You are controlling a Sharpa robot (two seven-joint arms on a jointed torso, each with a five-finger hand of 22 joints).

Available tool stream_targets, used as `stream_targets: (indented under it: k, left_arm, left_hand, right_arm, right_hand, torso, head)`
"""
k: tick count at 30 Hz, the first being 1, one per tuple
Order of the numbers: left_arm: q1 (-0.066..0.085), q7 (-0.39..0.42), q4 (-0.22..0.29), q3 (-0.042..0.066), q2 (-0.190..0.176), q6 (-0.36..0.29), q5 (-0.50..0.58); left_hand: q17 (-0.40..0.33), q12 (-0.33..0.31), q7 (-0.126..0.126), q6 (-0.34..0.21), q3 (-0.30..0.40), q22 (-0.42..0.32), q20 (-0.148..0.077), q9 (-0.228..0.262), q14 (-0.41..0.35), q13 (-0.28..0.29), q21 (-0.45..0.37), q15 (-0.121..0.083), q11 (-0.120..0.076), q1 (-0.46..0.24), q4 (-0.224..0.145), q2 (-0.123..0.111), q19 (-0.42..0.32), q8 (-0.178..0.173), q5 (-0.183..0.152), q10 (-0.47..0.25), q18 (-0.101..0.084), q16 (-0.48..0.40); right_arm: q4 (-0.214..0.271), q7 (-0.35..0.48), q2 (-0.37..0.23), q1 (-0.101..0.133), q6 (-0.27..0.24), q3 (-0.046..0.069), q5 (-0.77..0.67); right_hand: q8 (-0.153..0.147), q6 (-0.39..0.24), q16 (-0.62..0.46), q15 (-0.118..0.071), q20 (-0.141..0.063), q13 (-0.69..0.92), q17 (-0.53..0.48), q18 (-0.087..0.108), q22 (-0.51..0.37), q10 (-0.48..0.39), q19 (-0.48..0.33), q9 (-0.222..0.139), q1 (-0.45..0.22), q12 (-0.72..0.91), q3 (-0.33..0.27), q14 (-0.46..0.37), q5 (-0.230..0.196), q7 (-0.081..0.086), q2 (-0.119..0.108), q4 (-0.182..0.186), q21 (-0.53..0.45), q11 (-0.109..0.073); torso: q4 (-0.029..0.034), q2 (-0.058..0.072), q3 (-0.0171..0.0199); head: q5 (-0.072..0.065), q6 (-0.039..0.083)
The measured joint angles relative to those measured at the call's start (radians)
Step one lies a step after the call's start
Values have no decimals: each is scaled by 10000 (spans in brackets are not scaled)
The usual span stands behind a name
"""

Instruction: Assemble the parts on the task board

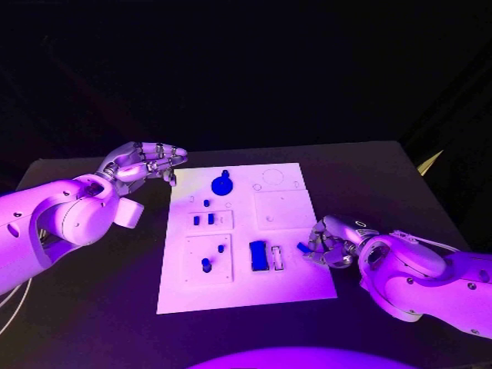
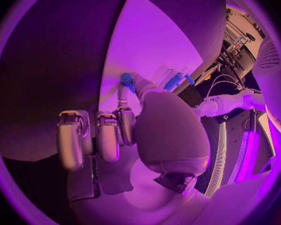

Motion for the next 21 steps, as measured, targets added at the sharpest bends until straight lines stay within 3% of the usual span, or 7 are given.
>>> stream_targets:
  k: [5,10,13,16,21]
  left_arm:
    - [0,-1,3,0,-16,5,0]
    - [0,-4,4,0,-34,7,0]
    - [-1,-6,4,0,-39,9,0]
    - [-1,-7,5,0,-39,10,0]
    - [-1,-8,6,0,-38,10,0]
  left_hand:
    - [-9,0,0,0,0,-9,0,0,0,0,0,0,37,0,0,0,0,0,0,-37,0,0]
    - [-11,0,0,0,0,-9,0,0,0,0,0,0,37,0,0,0,0,0,0,-37,-1,0]
    - [-11,40,0,0,0,-20,-1,0,0,1,0,0,16,0,0,0,0,-1,0,-58,-1,0]
    - [-11,41,0,0,1,-22,0,0,0,1,1,0,0,0,0,0,0,-4,0,-74,-1,0]
    - [-11,41,0,0,1,-21,-1,1,0,1,-32,0,0,0,0,0,0,-4,0,-73,0,0]
  right_arm:
    - [7,-93,65,-23,-14,8,-238]
    - [63,-155,86,-36,-49,9,-374]
    - [124,-224,67,-49,-98,-1,-431]
    - [228,-291,5,-67,-167,-22,-444]
    - [506,-376,-102,-71,-261,-92,-337]
  right_hand:
    - [-60,41,0,0,0,-1,0,0,0,0,0,4,107,0,481,0,-1,0,26,-153,0,0]
    - [-251,125,0,0,0,-1,-1,0,-1,0,0,-9,100,0,945,0,546,-24,19,-194,0,1]
    - [-207,197,0,-38,0,-1,-1,0,-1,0,0,-304,-124,0,1394,38,1006,-21,-205,-369,0,2]
    - [-179,232,0,-39,0,-1,-2,0,-1,37,0,-344,-330,0,1675,39,1374,-57,-405,-434,76,-37]
    - [-139,262,0,-78,-76,-2,-2,1,-2,2,0,-258,-652,68,2003,0,1856,-87,-434,-471,120,-72]
  torso:
    - [1,3,1]
    - [0,6,3]
    - [-9,6,4]
    - [-13,4,3]
    - [-16,0,0]
  head:
    - [6,-16]
    - [19,-10]
    - [26,0]
    - [27,3]
    - [12,4]
